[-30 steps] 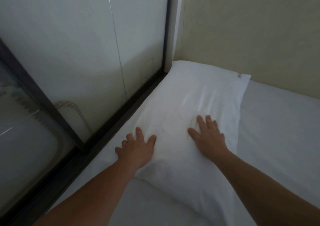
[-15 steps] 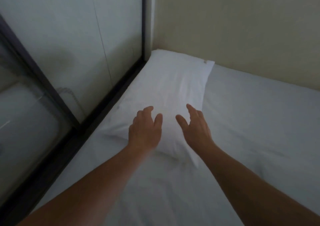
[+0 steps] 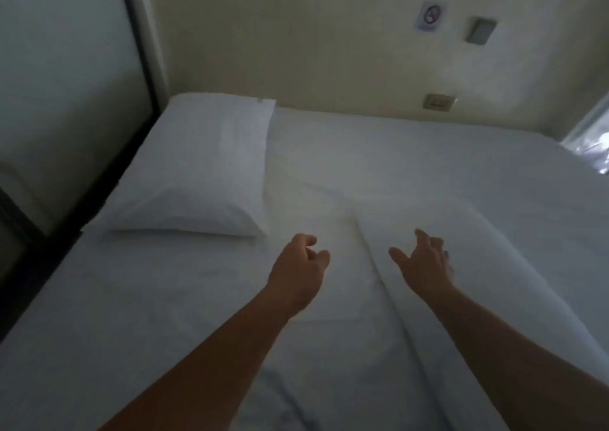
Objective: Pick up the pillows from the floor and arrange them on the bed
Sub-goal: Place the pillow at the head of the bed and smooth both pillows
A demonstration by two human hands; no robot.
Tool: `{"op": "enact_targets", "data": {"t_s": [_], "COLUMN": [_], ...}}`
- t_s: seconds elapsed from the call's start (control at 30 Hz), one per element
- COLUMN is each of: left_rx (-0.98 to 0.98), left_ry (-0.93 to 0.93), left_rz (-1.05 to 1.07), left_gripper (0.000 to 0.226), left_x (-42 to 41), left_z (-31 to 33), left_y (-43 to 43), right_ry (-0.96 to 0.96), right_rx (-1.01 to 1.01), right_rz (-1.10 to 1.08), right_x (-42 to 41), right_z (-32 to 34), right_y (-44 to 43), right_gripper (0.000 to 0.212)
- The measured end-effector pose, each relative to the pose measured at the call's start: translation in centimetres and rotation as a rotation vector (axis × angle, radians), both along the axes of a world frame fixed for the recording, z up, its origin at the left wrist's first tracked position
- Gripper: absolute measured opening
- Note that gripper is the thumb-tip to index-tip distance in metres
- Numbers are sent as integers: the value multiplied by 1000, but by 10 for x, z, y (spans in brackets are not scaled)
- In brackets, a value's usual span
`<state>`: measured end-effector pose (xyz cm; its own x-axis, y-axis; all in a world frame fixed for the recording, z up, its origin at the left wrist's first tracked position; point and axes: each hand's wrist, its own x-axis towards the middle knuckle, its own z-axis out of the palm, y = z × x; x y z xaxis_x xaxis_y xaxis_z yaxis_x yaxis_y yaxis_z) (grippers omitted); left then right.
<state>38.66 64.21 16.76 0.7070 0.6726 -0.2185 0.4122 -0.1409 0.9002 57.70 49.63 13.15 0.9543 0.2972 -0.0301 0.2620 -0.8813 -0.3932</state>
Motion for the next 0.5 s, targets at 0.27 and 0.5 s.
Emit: {"op": "enact_targets", "data": {"t_s": [0.27,0.5], "left_rx": [-98,-107], "left_ry": [38,65], "left_rz": [-67,-50], "left_gripper": [35,32], "left_x": [14,1], "left_z": [-32,-69], "left_y": [-95,-115], "right_ry": [149,16], "right_rx": [-230,-208], "right_rz": [-185,-139], "right_x": [34,48], "right_z": [-58,-98], "right_y": [-183,-179], "right_gripper": [112,55]}}
